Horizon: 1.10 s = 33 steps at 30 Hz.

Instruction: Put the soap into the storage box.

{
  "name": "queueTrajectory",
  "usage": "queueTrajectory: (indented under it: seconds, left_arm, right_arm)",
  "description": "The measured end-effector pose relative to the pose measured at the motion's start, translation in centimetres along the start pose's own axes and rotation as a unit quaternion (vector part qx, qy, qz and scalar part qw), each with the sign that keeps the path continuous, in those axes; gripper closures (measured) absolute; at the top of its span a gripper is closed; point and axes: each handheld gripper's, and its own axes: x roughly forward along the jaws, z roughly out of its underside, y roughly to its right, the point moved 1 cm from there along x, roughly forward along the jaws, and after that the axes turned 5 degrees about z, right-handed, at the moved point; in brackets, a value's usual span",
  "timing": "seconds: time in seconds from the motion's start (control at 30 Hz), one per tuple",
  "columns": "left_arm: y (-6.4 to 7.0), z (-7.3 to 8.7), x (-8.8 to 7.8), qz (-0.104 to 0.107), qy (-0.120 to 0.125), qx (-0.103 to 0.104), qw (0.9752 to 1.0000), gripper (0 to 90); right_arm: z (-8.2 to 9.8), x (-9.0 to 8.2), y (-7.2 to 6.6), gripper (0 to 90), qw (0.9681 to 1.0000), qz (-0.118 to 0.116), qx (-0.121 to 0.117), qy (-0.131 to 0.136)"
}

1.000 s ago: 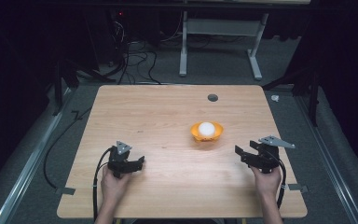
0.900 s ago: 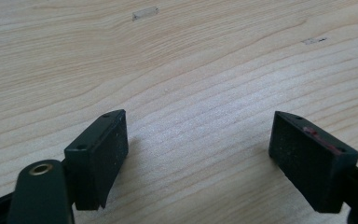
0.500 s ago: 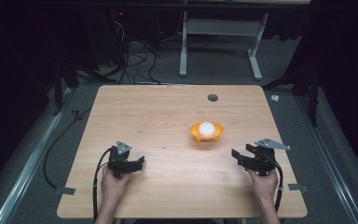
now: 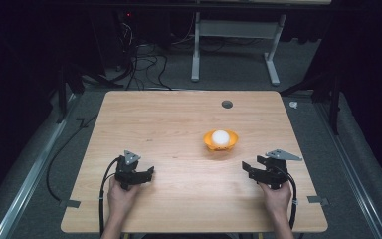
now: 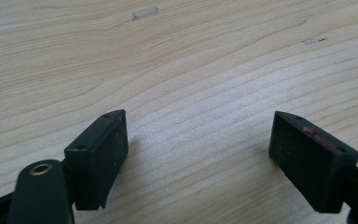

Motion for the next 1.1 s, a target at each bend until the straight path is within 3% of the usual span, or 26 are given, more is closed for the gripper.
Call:
queueTrajectory:
  seconds: [0.53,1.1]
  left_arm:
    - [0.0,0.0,0.0,0.0,0.0,0.0,1.0,20.1]
    - [0.0,0.0,0.0,0.0,0.0,0.0,1.0,20.1]
  right_arm:
    - [0.8,1.6,-0.8,31.2,0.9994,0.011,-0.022,-0.027]
    - [1.8,3.2,-1.4,30.5,0.9986,0.023,-0.026,-0.04]
